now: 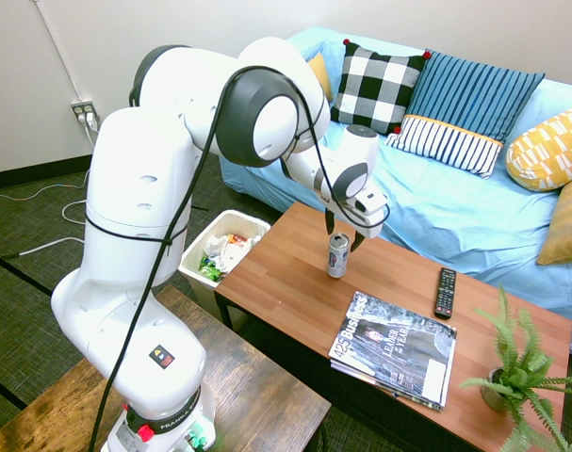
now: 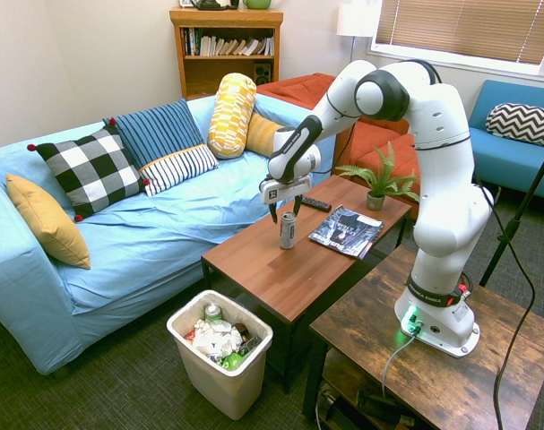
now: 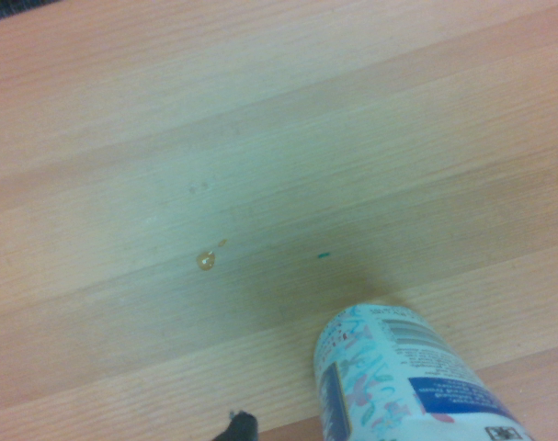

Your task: Throw the can in the trash bin

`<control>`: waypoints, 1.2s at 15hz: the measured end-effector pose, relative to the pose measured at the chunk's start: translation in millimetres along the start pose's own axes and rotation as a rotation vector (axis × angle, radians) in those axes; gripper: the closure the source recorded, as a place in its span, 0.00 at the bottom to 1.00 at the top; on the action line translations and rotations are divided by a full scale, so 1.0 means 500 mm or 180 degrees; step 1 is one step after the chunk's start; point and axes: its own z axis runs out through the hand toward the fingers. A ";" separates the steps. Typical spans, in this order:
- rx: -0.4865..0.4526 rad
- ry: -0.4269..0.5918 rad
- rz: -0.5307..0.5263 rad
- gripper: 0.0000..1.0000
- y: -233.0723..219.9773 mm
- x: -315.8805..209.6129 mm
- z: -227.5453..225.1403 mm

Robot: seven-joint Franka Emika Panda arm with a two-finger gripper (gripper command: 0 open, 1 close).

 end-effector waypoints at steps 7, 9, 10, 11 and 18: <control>-0.0082 -0.0078 0.0036 1.00 -0.004 -0.010 0.017; -0.0097 -0.0101 0.0053 1.00 -0.002 -0.010 0.021; -0.0104 -0.0112 0.0063 1.00 0.000 -0.010 0.024; -0.0111 -0.0123 0.0075 1.00 0.001 -0.009 0.028; -0.0115 -0.0130 0.0076 1.00 -0.002 -0.001 0.031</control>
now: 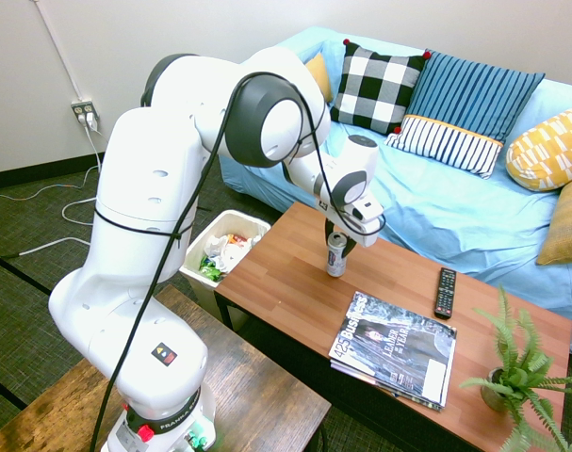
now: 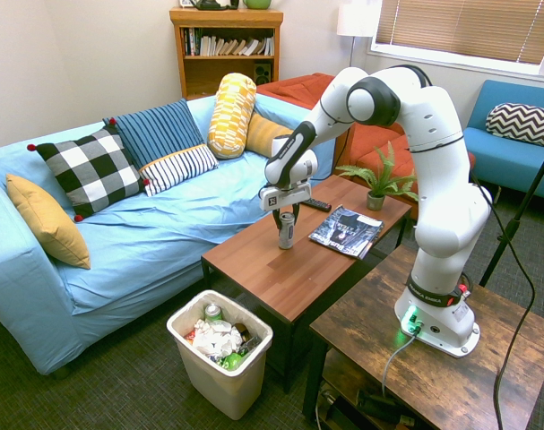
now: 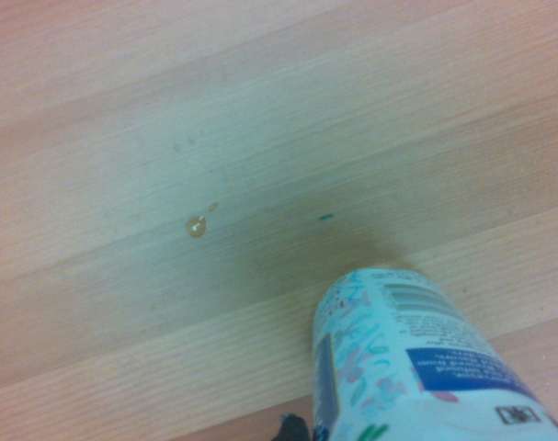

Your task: Throw the can in the trash bin

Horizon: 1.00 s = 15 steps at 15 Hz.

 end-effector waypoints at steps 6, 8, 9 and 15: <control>0.0146 0.0167 -0.0306 1.00 -0.092 -0.104 -0.146; 0.0189 0.0224 -0.0433 1.00 -0.136 -0.191 -0.201; 0.0207 0.0249 -0.0512 1.00 -0.158 -0.237 -0.217; 0.0211 0.0308 -0.0886 1.00 -0.236 -0.392 -0.218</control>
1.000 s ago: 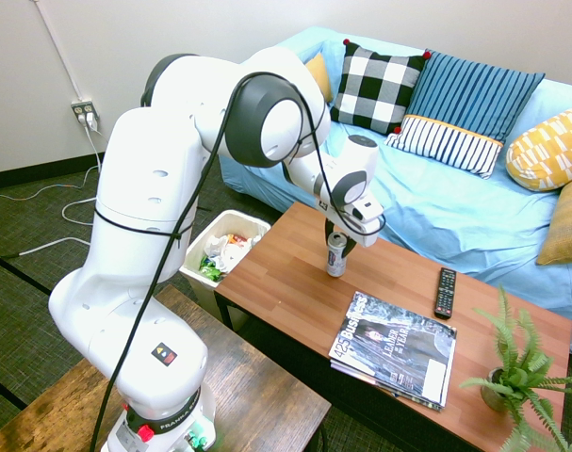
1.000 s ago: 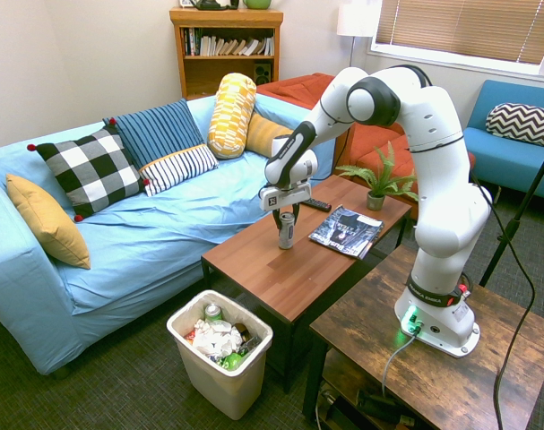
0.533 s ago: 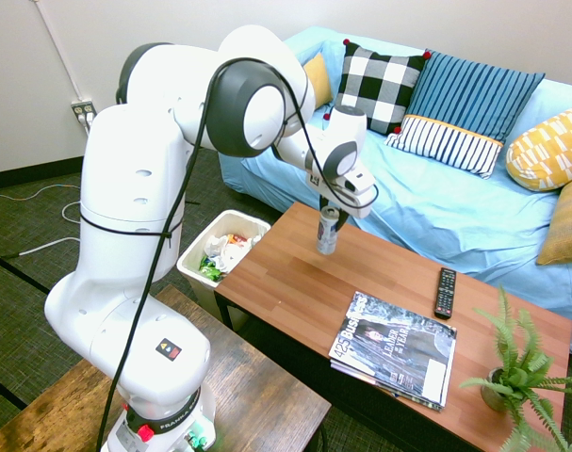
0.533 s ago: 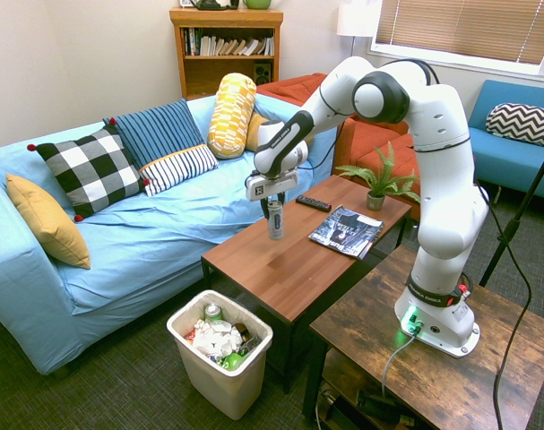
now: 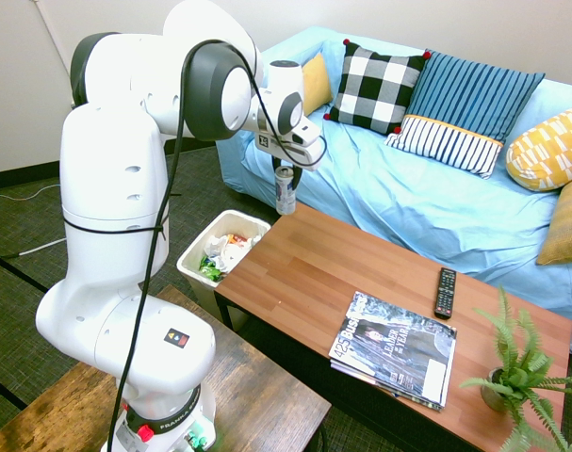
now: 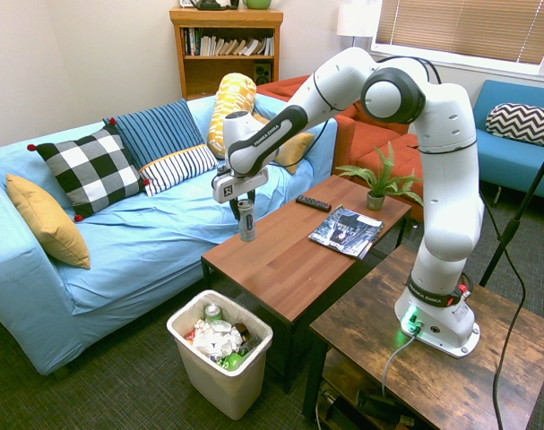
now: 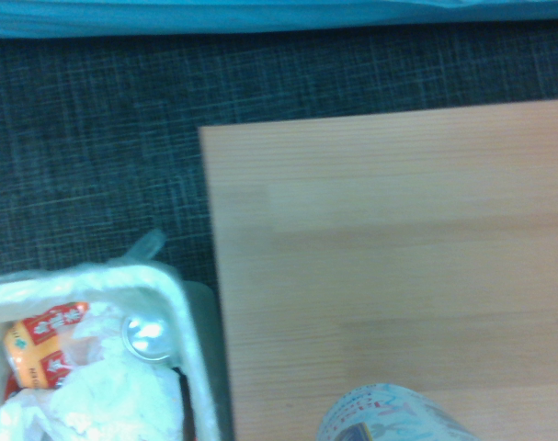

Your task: Throw the can in the trash bin

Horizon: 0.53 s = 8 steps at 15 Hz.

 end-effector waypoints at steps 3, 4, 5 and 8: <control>0.0010 -0.0016 -0.0207 1.00 -0.111 -0.106 0.052; -0.0013 -0.0012 -0.0274 1.00 -0.141 -0.142 0.079; -0.0032 -0.0012 -0.0345 1.00 -0.168 -0.177 0.102; -0.0115 -0.0032 -0.0514 1.00 -0.224 -0.274 0.160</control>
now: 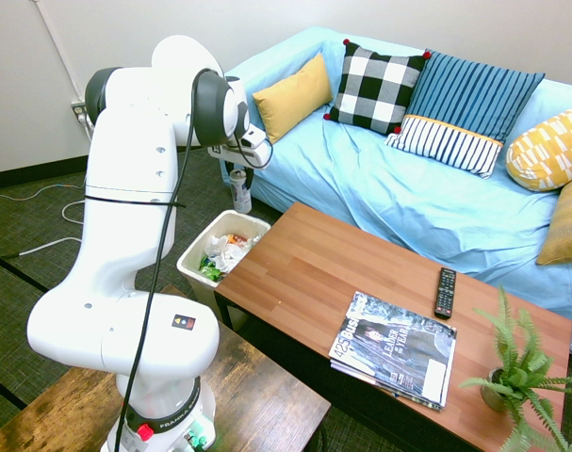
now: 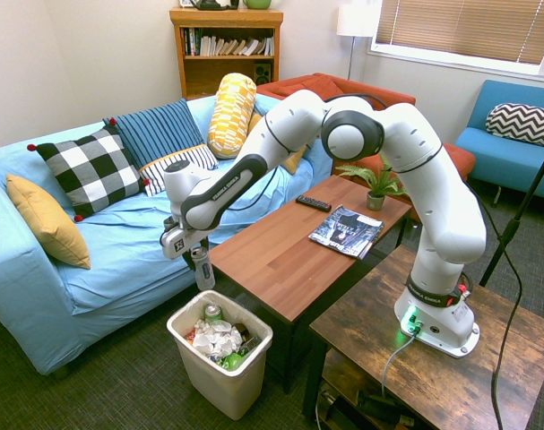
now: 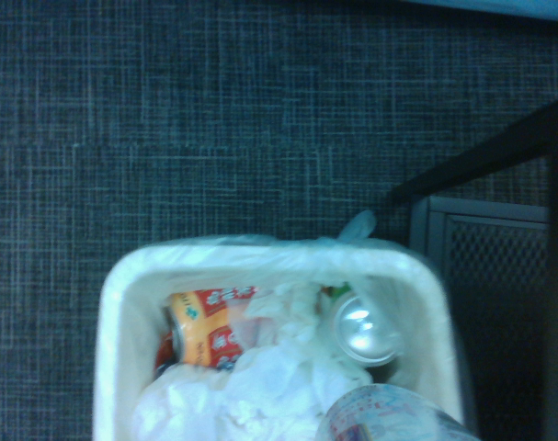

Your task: Throw the can in the trash bin

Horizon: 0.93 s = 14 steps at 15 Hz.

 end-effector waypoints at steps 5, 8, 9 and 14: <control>-0.0220 -0.0097 -0.0154 0.00 -0.014 -0.075 0.057; -0.0267 -0.0116 -0.0168 0.00 -0.012 -0.081 0.062; -0.0296 -0.0125 -0.0166 0.00 -0.008 -0.081 0.064; -0.0389 -0.0127 -0.0197 0.00 -0.004 -0.089 0.055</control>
